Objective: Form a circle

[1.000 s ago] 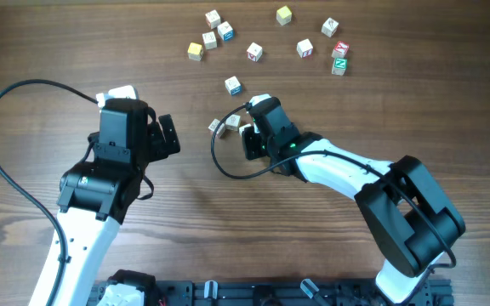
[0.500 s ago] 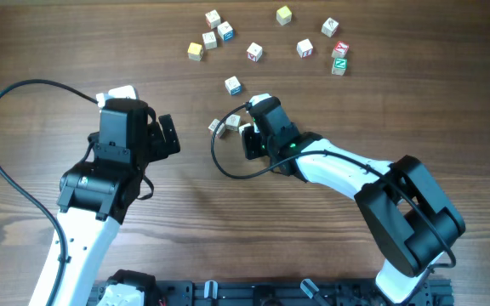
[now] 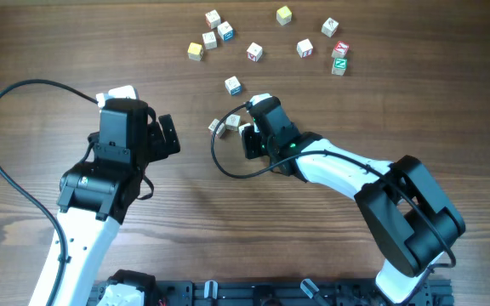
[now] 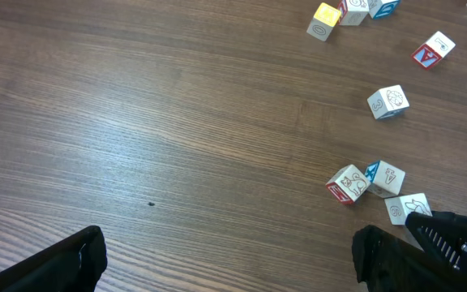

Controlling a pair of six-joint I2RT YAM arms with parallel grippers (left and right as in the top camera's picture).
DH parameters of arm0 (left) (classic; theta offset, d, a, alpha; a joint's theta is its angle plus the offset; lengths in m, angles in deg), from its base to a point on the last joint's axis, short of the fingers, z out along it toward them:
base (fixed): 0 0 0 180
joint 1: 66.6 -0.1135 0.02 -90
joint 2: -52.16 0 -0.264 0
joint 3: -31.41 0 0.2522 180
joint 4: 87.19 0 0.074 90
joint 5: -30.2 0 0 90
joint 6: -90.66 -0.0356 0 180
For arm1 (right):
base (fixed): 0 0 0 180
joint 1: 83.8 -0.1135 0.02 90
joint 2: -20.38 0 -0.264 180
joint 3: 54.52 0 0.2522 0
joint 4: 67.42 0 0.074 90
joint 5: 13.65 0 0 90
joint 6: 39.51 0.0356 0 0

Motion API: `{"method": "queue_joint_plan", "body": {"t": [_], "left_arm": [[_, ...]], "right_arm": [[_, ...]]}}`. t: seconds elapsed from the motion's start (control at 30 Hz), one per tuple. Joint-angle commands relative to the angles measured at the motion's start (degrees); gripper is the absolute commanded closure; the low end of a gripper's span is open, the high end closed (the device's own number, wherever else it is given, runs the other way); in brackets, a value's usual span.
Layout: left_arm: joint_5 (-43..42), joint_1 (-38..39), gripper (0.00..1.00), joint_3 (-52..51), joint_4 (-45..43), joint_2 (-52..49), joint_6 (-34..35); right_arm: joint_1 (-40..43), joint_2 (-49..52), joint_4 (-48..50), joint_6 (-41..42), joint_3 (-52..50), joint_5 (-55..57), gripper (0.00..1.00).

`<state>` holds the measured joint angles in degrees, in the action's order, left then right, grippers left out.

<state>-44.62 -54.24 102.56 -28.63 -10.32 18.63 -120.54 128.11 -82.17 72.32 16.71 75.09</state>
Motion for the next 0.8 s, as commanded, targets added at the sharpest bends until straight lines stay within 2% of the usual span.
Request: {"method": "queue_joint_plan", "body": {"t": [0.0,0.33,0.77], "left_arm": [[0.55,-0.26,0.0,-0.02,-0.15,-0.13,0.72],[0.55,-0.26,0.0,-0.02,-0.15,-0.13,0.72],[0.55,-0.26,0.0,-0.02,-0.15,-0.13,0.72]], "right_arm": [[-0.17,-0.04,0.33,2.23,-0.13,-0.31,0.72],[-0.17,-0.04,0.33,2.14,-0.13,-2.73,0.72],[-0.15,-0.04,0.31,2.34,-0.13,-0.7,0.72]]}}
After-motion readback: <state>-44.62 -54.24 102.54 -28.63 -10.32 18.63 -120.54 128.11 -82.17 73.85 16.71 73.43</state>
